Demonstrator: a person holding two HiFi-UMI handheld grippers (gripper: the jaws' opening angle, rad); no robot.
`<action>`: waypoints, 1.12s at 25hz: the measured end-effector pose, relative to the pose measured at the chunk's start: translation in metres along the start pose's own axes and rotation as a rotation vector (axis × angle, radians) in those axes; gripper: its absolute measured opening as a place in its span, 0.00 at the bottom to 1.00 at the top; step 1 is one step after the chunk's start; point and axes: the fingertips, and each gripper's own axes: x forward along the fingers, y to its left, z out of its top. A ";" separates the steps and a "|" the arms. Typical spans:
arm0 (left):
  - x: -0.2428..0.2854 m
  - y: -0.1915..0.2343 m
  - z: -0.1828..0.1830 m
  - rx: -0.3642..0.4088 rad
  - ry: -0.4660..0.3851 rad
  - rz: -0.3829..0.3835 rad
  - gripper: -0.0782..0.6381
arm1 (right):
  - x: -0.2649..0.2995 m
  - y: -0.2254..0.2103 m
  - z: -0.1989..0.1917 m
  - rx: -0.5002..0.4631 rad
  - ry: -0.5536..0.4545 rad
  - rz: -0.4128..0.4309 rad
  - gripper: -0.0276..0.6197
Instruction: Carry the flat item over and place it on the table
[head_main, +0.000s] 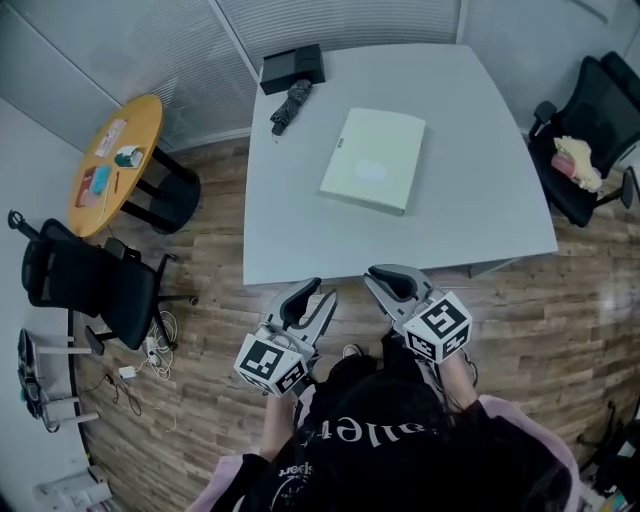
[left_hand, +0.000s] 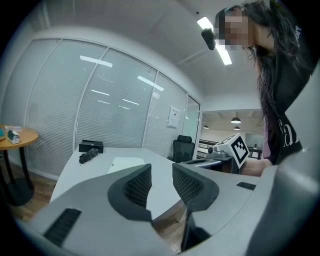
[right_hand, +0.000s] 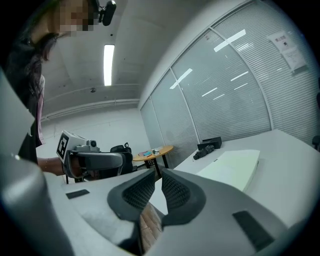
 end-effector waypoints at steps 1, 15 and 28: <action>-0.007 0.001 -0.002 0.000 -0.002 -0.003 0.31 | 0.000 0.007 -0.002 -0.002 0.002 -0.010 0.12; -0.068 -0.017 -0.017 0.036 -0.018 -0.130 0.20 | -0.018 0.078 -0.028 0.003 -0.018 -0.121 0.12; -0.083 -0.024 -0.028 0.048 -0.017 -0.178 0.19 | -0.022 0.100 -0.038 -0.082 0.030 -0.148 0.10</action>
